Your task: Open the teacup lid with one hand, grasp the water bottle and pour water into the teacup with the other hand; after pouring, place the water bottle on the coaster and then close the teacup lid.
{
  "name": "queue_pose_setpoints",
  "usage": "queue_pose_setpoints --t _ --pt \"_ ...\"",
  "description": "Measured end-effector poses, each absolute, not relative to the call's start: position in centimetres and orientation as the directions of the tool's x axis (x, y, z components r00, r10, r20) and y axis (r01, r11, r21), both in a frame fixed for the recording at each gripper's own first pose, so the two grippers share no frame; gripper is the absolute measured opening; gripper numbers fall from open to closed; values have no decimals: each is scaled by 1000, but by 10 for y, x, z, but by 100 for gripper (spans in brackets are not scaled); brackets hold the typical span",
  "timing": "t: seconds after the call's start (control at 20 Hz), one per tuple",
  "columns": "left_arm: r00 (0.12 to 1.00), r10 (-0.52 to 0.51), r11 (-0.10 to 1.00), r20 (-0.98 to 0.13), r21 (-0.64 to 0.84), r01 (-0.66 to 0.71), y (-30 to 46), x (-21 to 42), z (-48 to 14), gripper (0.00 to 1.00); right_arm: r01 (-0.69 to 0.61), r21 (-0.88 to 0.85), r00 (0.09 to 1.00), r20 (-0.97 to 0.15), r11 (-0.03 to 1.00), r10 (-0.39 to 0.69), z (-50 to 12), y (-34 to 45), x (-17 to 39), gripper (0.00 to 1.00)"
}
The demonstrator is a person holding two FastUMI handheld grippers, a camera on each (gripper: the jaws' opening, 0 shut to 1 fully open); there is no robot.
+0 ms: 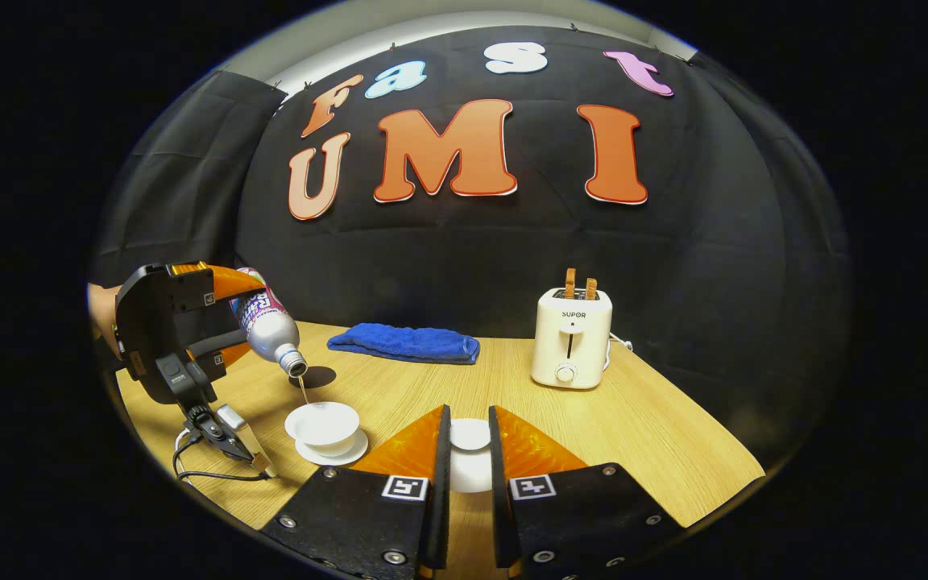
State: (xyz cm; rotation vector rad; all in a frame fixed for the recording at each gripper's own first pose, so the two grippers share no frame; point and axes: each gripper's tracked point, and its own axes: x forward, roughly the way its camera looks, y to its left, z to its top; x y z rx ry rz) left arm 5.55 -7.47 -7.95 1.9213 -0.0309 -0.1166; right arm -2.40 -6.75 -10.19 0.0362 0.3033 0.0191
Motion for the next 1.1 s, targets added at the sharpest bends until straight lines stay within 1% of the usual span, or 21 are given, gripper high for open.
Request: queue_pose_setpoints --t 0.2,0.25,0.3,0.6,0.65,0.7,0.75,0.85,0.9,1.05,1.1 --pt "995 -94 -375 -28 927 -9 -77 56 -73 86 -25 33 955 -294 999 34 -100 -64 -24 23" --pt "995 -99 -380 -14 925 -25 -78 56 -73 86 -27 31 956 -292 999 35 -100 -63 -24 23" --pt "995 -101 -386 1 922 -40 -77 56 -72 84 -28 31 956 -290 999 35 -99 -63 -24 23" --pt "989 -121 -409 89 903 -132 -85 46 -68 84 -38 28 958 -285 999 44 -93 -62 -22 23" --pt "987 -126 -415 96 899 -140 -86 42 -67 86 -40 26 959 -280 999 46 -91 -61 -22 23" --pt "986 -129 -421 106 895 -151 -88 39 -66 82 -46 27 960 -276 999 52 -89 -60 -21 23" --pt "984 -138 -423 116 891 -164 -89 41 -61 82 -48 30 960 -273 998 54 -87 -58 -21 23" --pt "980 -146 -429 135 884 -186 -89 45 -57 86 -52 26 962 -267 998 57 -83 -57 -20 23" --pt "979 -147 -431 143 882 -194 -88 46 -58 84 -52 23 962 -266 998 56 -82 -57 -20 23" --pt "974 -163 -441 159 871 -216 -90 45 -55 84 -54 24 964 -261 998 58 -80 -54 -21 23" --pt "974 -163 -446 158 869 -216 -90 44 -56 81 -52 22 962 -266 998 56 -83 -53 -20 23"
